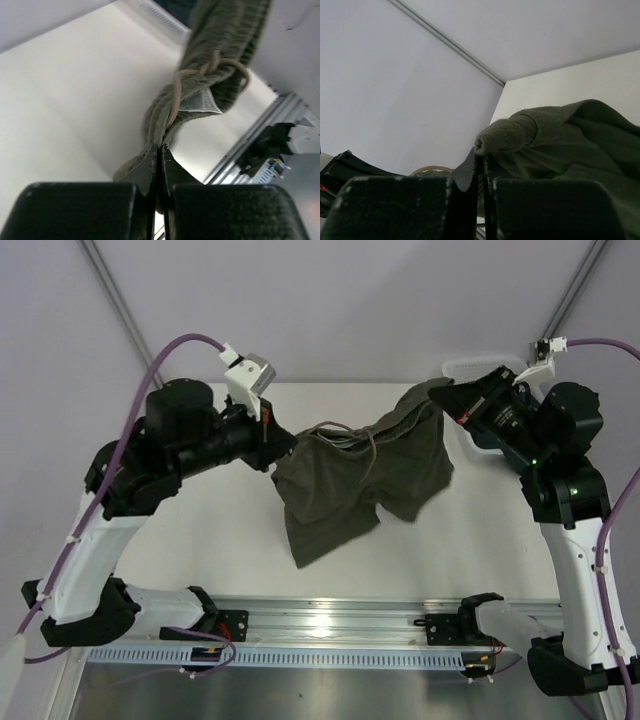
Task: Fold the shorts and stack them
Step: Flatten the shorts out
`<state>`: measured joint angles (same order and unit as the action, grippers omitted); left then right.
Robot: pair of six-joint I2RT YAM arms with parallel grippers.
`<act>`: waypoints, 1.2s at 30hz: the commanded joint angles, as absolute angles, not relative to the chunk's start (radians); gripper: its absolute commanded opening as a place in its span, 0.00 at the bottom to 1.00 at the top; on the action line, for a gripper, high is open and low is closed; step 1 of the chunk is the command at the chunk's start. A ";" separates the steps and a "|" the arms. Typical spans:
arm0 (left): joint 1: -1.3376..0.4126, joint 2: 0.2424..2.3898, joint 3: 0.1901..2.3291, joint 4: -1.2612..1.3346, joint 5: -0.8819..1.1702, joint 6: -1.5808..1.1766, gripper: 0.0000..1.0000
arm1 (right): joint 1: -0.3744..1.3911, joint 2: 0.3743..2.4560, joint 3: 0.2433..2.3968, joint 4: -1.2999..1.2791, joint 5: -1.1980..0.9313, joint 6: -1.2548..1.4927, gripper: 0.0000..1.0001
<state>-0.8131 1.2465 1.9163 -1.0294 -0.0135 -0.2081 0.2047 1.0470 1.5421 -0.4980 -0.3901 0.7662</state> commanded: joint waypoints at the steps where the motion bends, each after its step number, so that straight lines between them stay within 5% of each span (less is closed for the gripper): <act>1: -0.810 1.164 2.011 -0.977 0.156 -0.163 0.00 | 0.201 0.986 1.631 -0.344 -0.445 0.764 0.00; 15: -0.810 0.776 1.715 -0.830 0.362 -0.187 0.00 | 0.169 0.526 1.449 -0.414 -0.451 0.900 0.00; 21: -0.810 0.886 1.843 -0.882 0.269 -0.254 0.00 | 0.085 0.651 1.633 -0.606 -0.488 0.850 0.00; 25: -0.808 1.021 1.890 -0.908 0.209 -0.270 0.00 | 0.077 0.728 1.547 -0.566 -0.497 0.847 0.00; 31: -0.772 1.057 1.524 -0.660 0.256 -0.275 0.01 | 0.078 0.795 1.298 -0.425 -0.520 0.838 0.00; 35: -0.770 1.043 1.339 -0.493 0.336 -0.278 0.27 | 0.087 0.857 1.308 -0.405 -0.523 0.807 0.00; 36: -0.773 1.029 1.315 -0.464 0.366 -0.282 0.43 | 0.089 0.868 1.319 -0.399 -0.529 0.805 0.00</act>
<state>-0.7773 1.0809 1.3693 -0.6403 0.2768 -0.2588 0.0830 0.8906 1.2583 -0.5198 -0.5049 0.8356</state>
